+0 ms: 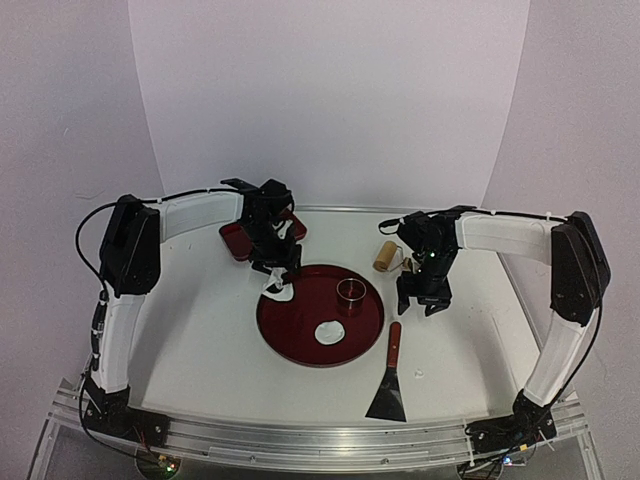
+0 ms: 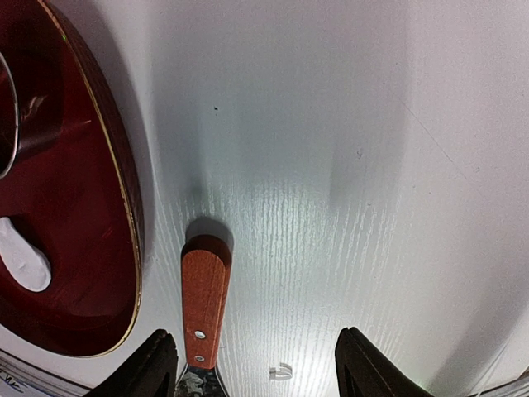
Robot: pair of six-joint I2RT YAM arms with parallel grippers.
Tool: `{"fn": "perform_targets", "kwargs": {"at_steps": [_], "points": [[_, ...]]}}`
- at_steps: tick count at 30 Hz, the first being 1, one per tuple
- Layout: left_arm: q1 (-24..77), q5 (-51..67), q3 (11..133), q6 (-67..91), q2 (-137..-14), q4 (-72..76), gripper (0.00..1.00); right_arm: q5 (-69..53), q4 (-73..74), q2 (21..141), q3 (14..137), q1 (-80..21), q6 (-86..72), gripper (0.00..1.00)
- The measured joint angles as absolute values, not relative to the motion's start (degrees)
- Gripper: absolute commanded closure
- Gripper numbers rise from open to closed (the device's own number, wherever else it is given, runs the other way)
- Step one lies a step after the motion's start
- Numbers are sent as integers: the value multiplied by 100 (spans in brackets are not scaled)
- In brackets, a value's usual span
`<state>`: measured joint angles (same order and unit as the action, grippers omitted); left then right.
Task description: Roll out the dumpling wrappers from the dough
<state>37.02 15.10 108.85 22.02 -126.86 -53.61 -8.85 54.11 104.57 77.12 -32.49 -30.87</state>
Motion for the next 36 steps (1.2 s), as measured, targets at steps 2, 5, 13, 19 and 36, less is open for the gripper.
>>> {"fn": "perform_targets", "kwargs": {"at_steps": [2,5,13,19,36], "points": [[3743,1374,11256,2150,-12792,-5662,27,-886,5411,10457,7717,-3249,-3087,33],[3847,1044,11998,2074,-13033,-6176,21,-886,5420,10459,7744,-3249,-3087,33],[4234,12,12281,1789,-13246,-7151,1,-884,5421,10518,7919,-3249,-3087,33],[4462,-83,12159,1478,-13361,-7174,3,-886,5430,10596,7950,-3249,-3083,33],[4469,168,11108,1354,-12827,-6151,15,-884,5430,10602,7953,-3249,-3017,33]]}}
